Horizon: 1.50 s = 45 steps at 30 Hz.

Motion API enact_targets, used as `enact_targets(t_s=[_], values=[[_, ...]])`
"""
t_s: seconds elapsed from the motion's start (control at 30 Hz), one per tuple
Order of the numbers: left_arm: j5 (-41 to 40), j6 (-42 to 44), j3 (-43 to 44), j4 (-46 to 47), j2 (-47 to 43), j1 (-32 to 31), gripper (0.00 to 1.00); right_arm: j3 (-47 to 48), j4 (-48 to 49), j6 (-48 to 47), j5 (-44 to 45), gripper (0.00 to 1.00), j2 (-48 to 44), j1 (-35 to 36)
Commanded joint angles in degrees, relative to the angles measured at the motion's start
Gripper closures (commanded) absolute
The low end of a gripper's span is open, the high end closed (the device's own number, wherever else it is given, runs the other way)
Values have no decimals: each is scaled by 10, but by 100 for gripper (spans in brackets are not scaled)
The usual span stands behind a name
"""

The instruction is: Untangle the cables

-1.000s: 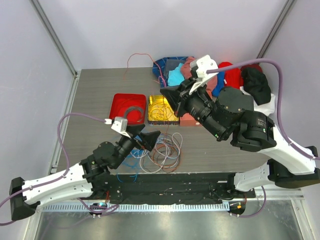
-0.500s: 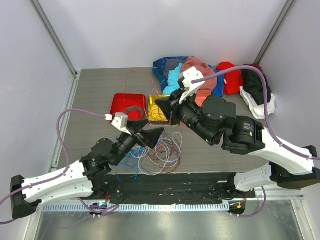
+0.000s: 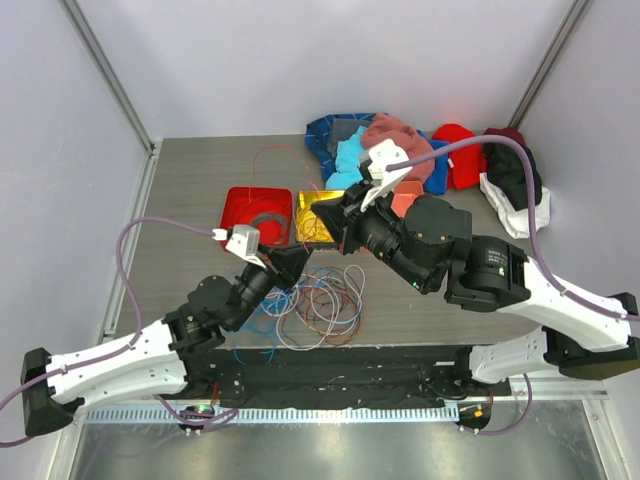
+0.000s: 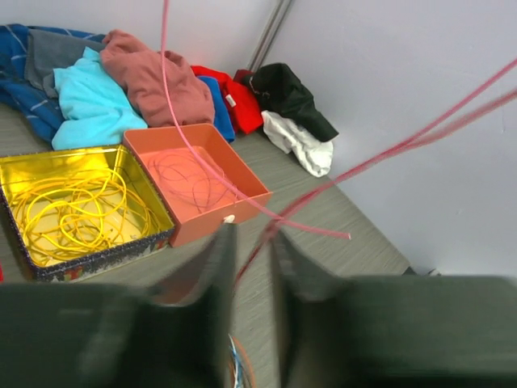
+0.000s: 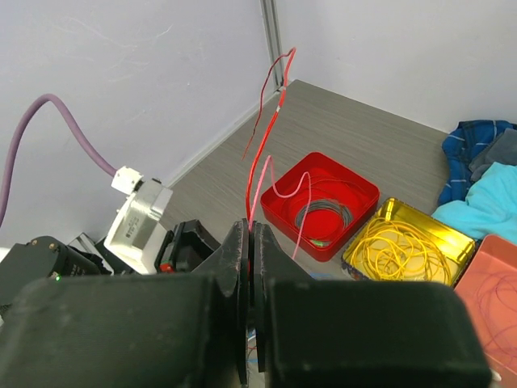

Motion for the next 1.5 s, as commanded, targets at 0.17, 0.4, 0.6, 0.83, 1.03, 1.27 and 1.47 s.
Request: enact_targets(t_s=[0.17, 0.4, 0.6, 0.83, 1.03, 1.27, 1.47], values=[[-28, -13, -2, -31, -67, -1, 94, -47, 37, 28, 1, 99, -47, 1], [-12, -35, -14, -61, -105, -1, 100, -119, 39, 72, -34, 58, -51, 1], [-14, -26, 12, -76, -116, -1, 100, -225, 70, 122, -35, 46, -96, 1], [-10, -13, 43, -83, -112, -1, 100, -339, 128, 166, -98, 47, -131, 2], [7, -20, 52, -88, -110, -1, 100, -373, 172, 160, -93, 48, -138, 2], [16, -36, 53, -98, -111, -1, 100, -381, 219, 117, -67, 49, -113, 1], [23, -44, 53, -100, -110, -1, 100, -381, 243, 100, -53, 50, -88, -2]])
